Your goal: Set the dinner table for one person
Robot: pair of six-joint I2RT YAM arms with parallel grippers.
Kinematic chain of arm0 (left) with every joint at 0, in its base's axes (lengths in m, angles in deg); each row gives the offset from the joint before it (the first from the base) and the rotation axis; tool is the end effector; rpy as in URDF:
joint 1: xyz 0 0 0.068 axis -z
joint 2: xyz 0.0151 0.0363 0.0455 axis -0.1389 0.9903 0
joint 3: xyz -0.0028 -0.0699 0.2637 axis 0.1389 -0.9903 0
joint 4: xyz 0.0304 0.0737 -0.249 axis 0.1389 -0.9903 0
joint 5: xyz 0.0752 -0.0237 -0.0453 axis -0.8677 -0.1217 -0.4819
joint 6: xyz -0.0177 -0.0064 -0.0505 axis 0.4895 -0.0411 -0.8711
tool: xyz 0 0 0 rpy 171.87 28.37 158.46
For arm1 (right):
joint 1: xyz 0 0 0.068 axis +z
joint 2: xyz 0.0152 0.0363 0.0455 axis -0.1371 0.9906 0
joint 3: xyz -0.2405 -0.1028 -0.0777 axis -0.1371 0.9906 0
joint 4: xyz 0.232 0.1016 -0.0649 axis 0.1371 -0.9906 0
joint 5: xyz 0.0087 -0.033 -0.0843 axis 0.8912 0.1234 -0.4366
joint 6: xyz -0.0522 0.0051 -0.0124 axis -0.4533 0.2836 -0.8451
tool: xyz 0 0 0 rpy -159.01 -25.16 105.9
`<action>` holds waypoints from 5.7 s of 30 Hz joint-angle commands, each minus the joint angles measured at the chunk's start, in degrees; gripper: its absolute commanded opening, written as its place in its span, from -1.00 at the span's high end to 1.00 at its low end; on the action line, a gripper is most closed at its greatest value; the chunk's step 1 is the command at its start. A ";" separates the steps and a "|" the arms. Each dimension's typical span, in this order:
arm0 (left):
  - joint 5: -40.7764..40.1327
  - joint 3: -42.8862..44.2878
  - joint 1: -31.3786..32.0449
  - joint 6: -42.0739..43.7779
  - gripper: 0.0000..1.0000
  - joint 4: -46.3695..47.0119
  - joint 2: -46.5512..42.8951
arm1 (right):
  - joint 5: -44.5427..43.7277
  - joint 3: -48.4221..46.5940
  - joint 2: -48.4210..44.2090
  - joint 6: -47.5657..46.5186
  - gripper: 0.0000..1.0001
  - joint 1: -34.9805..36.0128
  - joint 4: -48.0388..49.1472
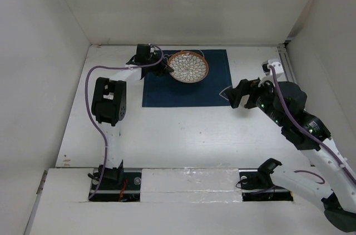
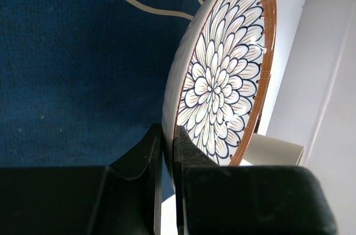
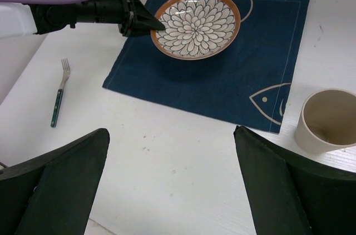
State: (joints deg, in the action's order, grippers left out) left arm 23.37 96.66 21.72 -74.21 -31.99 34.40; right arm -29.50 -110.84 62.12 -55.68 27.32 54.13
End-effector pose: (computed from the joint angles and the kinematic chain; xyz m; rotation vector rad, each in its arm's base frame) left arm 0.4697 -0.1331 0.2041 -0.3460 2.2381 -1.1617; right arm 0.1254 0.0813 0.4159 -0.1714 1.8153 0.5004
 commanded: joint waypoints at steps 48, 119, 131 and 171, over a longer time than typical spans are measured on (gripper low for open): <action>-34.77 -0.53 4.18 1.34 -1.00 -20.44 -24.82 | -17.02 0.80 14.57 8.48 -1.00 -13.04 -1.99; -36.90 -30.59 3.93 23.57 -1.00 -29.95 -61.13 | -3.84 -80.31 97.90 4.28 0.98 -24.13 -2.69; -36.37 -30.59 3.93 23.57 -1.00 -29.95 -60.60 | -4.55 -81.46 99.21 4.28 0.91 -25.18 -1.11; -55.01 -28.12 3.93 15.66 -1.00 -36.19 -62.63 | 8.03 -42.12 65.31 3.48 -1.00 -32.65 6.27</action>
State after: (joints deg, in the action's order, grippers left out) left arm -26.14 66.76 25.87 -55.96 -66.39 -25.62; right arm -24.23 -161.07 131.80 -52.90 -1.84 59.53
